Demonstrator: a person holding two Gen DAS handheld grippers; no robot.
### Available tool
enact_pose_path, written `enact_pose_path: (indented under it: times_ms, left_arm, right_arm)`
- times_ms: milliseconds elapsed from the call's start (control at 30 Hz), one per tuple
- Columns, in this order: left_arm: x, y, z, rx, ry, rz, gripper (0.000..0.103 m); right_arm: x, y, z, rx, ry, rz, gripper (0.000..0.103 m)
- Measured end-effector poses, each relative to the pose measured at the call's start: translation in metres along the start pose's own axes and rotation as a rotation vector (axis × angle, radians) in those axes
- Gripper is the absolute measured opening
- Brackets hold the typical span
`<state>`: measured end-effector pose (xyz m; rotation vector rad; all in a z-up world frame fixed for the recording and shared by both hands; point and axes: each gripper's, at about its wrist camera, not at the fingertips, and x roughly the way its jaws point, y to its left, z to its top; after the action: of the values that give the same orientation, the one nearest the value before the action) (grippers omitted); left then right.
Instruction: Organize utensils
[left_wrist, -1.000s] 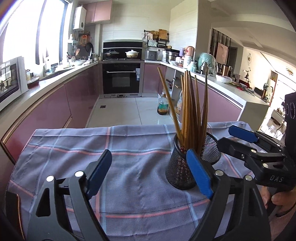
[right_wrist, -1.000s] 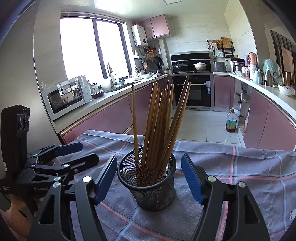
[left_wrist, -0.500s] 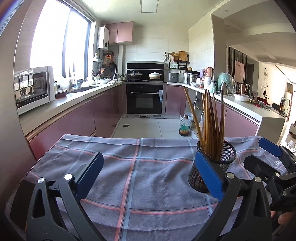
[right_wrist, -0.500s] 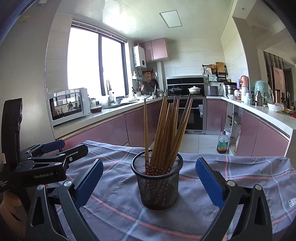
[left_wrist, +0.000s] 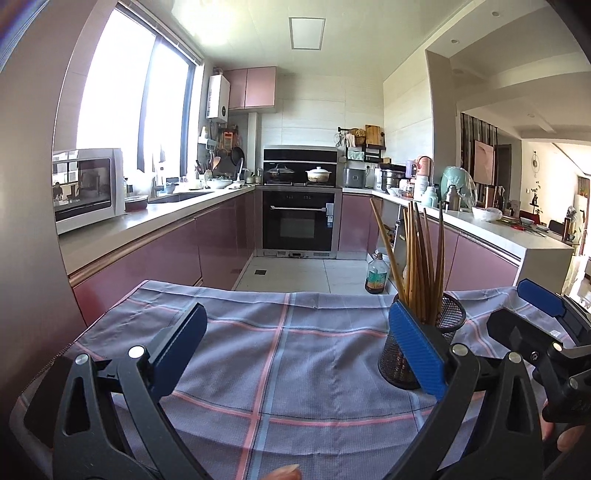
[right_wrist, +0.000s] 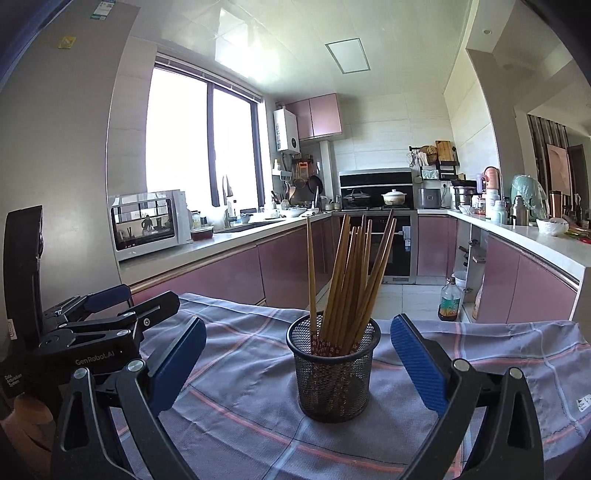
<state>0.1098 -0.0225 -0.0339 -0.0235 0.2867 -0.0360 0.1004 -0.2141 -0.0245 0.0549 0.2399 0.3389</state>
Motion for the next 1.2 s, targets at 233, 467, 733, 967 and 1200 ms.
enact_pose_path:
  times_ms: [233,467,733,967,1200]
  left_arm:
    - [-0.007,-0.001,0.002,0.003,-0.02,0.006,0.097]
    - [-0.01,-0.001,0.001,0.006,-0.029,0.008,0.097]
    - [-0.013,-0.001,0.003,0.005,-0.039,0.015,0.097]
    - [-0.013,-0.001,0.003,0.005,-0.04,0.015,0.097]
    - [-0.013,-0.001,0.002,0.005,-0.04,0.015,0.097]
  right_arm:
    - [-0.005,0.0,0.0,0.002,-0.019,-0.007,0.097]
    - [-0.008,0.001,0.0,0.006,-0.028,-0.004,0.097]
    - [-0.007,0.001,0.0,0.011,-0.033,-0.001,0.097]
    - [-0.007,0.0,-0.001,0.013,-0.031,0.001,0.097]
    - [-0.008,-0.002,-0.001,0.021,-0.033,0.002,0.097]
